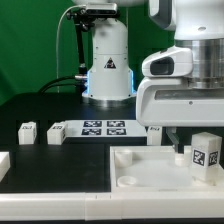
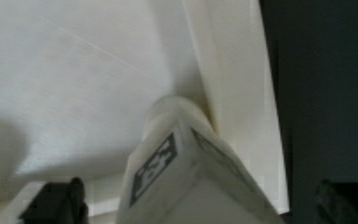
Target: Assemble one leg
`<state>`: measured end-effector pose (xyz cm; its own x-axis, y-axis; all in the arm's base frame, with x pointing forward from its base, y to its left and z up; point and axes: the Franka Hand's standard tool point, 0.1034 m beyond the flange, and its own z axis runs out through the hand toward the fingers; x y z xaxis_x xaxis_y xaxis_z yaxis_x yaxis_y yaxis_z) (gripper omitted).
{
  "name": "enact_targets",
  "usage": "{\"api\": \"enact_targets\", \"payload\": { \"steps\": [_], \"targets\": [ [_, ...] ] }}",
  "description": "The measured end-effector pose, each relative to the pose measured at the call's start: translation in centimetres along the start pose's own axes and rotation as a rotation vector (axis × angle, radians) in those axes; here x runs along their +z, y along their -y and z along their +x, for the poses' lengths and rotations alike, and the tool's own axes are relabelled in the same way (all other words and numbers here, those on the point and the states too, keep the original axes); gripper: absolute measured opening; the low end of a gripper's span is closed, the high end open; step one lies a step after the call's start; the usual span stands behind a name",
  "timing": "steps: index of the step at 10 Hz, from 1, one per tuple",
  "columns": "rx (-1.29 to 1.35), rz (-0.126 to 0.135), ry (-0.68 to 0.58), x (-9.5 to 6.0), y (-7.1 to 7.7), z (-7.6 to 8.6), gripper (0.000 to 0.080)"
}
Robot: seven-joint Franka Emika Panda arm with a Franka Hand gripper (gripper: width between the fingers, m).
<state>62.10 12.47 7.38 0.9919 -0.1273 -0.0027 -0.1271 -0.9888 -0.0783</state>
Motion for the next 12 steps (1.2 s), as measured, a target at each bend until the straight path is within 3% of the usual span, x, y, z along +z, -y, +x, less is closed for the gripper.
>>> {"api": "enact_targets", "payload": {
  "steps": [6, 8, 10, 11, 12],
  "targets": [
    [-0.543, -0.007, -0.005, -0.03, 0.15, 0.05, 0.0649],
    [-0.546, -0.007, -0.005, 0.0, 0.12, 0.04, 0.0649],
    [-0.546, -0.007, -0.005, 0.0, 0.1, 0.04, 0.0377],
    [-0.545, -0.008, -0.005, -0.01, 0.02, 0.08, 0.0294],
    [-0.529, -0.007, -0.005, 0.01, 0.01, 0.08, 0.0294]
  ]
}}
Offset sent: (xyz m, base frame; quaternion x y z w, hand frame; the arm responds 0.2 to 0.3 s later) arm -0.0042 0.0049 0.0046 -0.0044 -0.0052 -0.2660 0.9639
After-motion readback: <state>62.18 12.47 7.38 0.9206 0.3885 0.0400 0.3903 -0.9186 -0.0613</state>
